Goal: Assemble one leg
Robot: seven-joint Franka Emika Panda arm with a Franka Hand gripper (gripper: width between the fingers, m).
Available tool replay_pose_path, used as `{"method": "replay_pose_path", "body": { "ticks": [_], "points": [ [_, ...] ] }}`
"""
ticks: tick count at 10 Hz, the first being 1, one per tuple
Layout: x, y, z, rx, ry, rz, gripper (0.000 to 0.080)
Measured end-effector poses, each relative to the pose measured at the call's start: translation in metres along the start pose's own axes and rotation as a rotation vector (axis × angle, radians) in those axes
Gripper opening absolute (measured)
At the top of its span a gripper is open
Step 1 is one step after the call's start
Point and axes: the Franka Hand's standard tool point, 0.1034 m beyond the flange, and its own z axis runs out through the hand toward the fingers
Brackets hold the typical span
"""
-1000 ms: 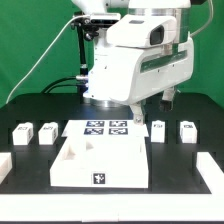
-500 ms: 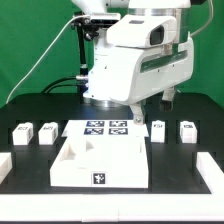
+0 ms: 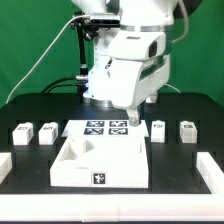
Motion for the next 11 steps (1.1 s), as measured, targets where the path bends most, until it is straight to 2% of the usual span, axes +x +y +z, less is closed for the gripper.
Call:
{"method": "replay_pose_path", "body": {
  "ticks": [1,3,6,7,8,9,11],
  "points": [
    [-0.016,-0.008,0.006,0.019,-0.009,-0.09,0.065],
    [-0.038,-0.013,0.015,0.027,-0.008,-0.163,0.065],
    [-0.035,-0.012,0.014,0.024,-0.006,-0.149,0.065],
    [-0.036,-0.012,0.014,0.02,-0.006,-0.188,0.065],
    [-0.039,-0.011,0.016,0.004,-0.002,-0.339,0.065],
    [-0.049,-0.016,0.023,0.011,-0.001,-0.418,0.065],
    [-0.064,-0.023,0.041,0.008,0.009,-0.449,0.065]
  ]
}}
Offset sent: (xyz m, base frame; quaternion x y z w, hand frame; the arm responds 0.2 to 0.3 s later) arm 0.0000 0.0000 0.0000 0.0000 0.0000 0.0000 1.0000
